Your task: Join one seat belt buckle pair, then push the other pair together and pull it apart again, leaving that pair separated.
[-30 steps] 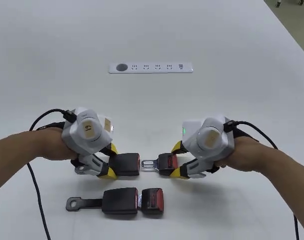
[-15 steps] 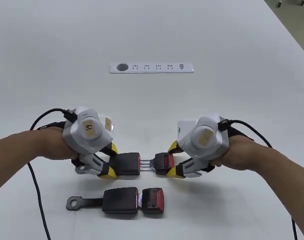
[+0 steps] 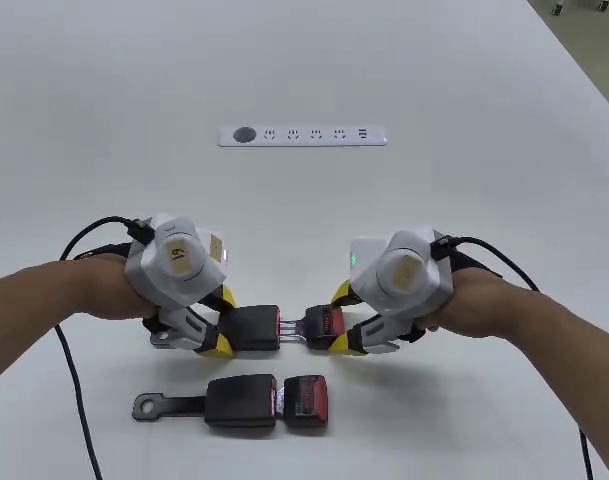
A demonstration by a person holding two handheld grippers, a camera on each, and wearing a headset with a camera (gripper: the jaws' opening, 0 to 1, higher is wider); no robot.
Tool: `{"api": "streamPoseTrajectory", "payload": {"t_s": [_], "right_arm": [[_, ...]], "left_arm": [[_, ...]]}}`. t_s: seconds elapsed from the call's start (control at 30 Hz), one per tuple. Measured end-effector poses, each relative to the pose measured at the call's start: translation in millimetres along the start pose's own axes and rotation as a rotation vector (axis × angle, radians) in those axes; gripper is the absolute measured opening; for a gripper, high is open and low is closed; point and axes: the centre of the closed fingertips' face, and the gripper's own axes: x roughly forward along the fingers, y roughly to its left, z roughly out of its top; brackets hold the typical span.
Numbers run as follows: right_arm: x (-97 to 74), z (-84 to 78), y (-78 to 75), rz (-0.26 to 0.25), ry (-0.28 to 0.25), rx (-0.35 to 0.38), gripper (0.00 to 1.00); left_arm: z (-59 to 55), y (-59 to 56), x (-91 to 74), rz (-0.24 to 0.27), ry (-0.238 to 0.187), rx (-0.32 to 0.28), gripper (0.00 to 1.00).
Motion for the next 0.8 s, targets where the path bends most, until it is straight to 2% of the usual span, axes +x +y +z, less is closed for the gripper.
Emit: {"api": "streamPoseTrajectory", "payload": {"t_s": [0.33,0.8], "right_arm": [[3.3,5.4,-0.1,-0.005,-0.011,0.002,0.3],[6.8,3.4,-1.4,-0.004,-0.015,-0.002,0.29]], "left_arm": [[1.8,-1.5,-0.8,0.003,0.002,0.001,0.31],[3.5,-2.9,-2.1,0.011,-0.002,-0.003,0.31]]}}
